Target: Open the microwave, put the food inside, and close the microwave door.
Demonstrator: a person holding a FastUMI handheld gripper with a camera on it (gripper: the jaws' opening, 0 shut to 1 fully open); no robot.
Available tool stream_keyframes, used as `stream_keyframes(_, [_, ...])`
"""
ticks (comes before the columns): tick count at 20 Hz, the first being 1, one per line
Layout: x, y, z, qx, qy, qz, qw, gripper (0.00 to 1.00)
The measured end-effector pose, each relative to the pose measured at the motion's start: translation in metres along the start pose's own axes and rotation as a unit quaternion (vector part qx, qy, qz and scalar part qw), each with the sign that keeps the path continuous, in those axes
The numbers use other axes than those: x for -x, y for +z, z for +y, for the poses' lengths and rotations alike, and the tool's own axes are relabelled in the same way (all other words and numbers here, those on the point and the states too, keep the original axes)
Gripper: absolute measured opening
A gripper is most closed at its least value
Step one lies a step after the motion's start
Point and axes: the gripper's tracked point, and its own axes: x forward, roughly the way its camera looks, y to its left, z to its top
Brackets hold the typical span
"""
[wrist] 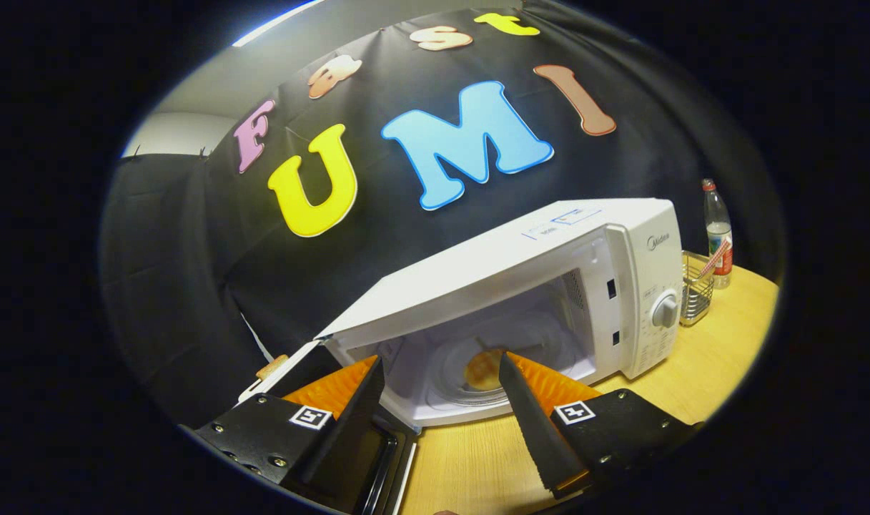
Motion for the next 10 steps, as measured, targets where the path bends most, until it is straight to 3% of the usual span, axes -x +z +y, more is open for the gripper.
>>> stream_keyframes(10, [0.112, 0.017, 0.061, 0.125, 0.06, -0.032, 0.99, 0.97])
